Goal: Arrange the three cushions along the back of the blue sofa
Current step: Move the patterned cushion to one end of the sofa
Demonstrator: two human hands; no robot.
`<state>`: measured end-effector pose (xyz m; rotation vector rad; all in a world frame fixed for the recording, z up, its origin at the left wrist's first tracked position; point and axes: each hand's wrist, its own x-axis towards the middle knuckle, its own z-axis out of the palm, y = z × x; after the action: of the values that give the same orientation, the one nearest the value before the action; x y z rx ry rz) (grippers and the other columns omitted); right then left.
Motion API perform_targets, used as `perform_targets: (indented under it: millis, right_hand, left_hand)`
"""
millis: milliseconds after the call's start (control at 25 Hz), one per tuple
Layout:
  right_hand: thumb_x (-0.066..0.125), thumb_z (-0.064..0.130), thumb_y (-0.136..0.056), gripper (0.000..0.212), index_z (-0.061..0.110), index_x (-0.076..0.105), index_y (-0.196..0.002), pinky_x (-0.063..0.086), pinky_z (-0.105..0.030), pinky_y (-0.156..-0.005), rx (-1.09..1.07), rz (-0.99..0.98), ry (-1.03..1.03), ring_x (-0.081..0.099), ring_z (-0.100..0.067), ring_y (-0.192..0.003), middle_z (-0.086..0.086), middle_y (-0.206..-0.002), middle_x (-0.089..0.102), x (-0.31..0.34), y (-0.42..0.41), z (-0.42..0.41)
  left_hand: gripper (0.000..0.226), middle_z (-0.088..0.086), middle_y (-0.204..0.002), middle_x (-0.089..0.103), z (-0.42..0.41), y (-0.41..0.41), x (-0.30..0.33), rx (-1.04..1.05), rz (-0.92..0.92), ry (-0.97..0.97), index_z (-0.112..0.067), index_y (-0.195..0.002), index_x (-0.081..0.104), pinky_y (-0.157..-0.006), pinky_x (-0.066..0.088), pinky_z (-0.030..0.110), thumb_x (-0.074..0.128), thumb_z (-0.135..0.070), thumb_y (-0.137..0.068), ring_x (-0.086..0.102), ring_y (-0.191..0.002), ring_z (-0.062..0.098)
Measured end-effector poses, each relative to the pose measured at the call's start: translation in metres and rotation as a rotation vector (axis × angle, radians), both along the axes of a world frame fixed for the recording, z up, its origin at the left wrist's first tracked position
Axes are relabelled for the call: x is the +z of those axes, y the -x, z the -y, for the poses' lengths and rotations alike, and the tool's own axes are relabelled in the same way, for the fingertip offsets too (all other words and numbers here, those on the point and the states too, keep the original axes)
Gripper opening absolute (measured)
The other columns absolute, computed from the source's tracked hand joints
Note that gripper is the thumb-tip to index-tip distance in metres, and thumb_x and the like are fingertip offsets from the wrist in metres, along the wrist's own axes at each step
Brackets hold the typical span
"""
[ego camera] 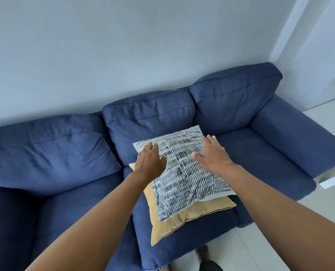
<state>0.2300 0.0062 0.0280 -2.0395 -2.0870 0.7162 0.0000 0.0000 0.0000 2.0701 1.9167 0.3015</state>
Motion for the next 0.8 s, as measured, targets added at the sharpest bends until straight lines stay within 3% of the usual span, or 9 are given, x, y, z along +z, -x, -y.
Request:
perform_targets:
  millis: [160, 280, 440, 560, 680, 800]
  right_hand:
    - [0.050, 0.043, -0.101, 0.070, 0.006, 0.026, -0.156, 0.023, -0.055, -0.121, 0.015, -0.011, 0.105, 0.008, -0.032, -0.158, -0.014, -0.169, 0.019, -0.028, -0.013, -0.031]
    - [0.052, 0.045, -0.100, 0.068, 0.006, 0.032, -0.152, 0.028, -0.054, -0.121, 0.008, -0.053, 0.180, 0.016, -0.032, -0.157, -0.013, -0.167, 0.026, -0.057, -0.029, -0.060]
    - [0.054, 0.049, -0.099, 0.073, 0.005, 0.032, -0.153, 0.033, -0.049, -0.117, -0.077, -0.143, 0.264, 0.032, -0.032, -0.149, -0.013, -0.161, 0.036, -0.084, -0.046, -0.090]
    - [0.055, 0.061, -0.094, 0.090, 0.009, 0.023, -0.159, 0.034, -0.048, -0.116, -0.215, -0.298, 0.390, 0.034, -0.035, -0.149, -0.012, -0.166, 0.031, -0.098, -0.053, -0.102]
    - [0.056, 0.072, -0.088, 0.103, 0.013, 0.016, -0.162, 0.033, -0.050, -0.117, -0.317, -0.399, 0.515, 0.032, -0.036, -0.151, -0.011, -0.168, 0.026, -0.109, -0.051, -0.113]
    - [0.061, 0.075, -0.082, 0.111, 0.007, 0.020, -0.160, 0.037, -0.049, -0.113, -0.317, -0.433, 0.531, 0.035, -0.036, -0.148, -0.013, -0.165, 0.031, -0.105, -0.041, -0.122]
  left_hand:
    - [0.031, 0.011, -0.111, 0.055, -0.013, -0.001, -0.023, 0.165, 0.045, 0.115, -0.003, -0.106, 0.053, -0.079, 0.045, 0.040, 0.058, -0.032, -0.100, 0.055, -0.098, 0.029]
    - [0.031, 0.011, -0.114, 0.057, -0.029, -0.005, -0.045, 0.312, 0.110, 0.223, -0.005, -0.103, 0.050, -0.077, 0.044, 0.039, 0.059, -0.035, -0.101, 0.053, -0.095, 0.026]
    - [0.054, 0.011, -0.126, 0.064, -0.038, -0.010, -0.075, 0.593, 0.322, 0.370, -0.002, -0.131, 0.056, -0.074, 0.045, 0.036, 0.064, -0.045, -0.098, 0.061, -0.098, 0.027]
    - [0.069, 0.007, -0.101, 0.067, -0.035, -0.012, -0.101, 0.774, 0.552, 0.482, -0.003, -0.136, 0.058, -0.059, 0.046, 0.032, 0.068, -0.055, -0.092, 0.059, -0.071, 0.017]
    - [0.070, 0.003, -0.075, 0.055, -0.033, -0.015, -0.118, 0.903, 0.735, 0.545, 0.001, -0.130, 0.061, -0.057, 0.040, 0.032, 0.071, -0.056, -0.089, 0.049, -0.061, 0.018]
    - [0.042, 0.002, -0.070, 0.049, -0.036, -0.018, -0.111, 0.955, 0.831, 0.540, -0.002, -0.107, 0.059, -0.061, 0.038, 0.034, 0.071, -0.041, -0.094, 0.044, -0.059, 0.018]
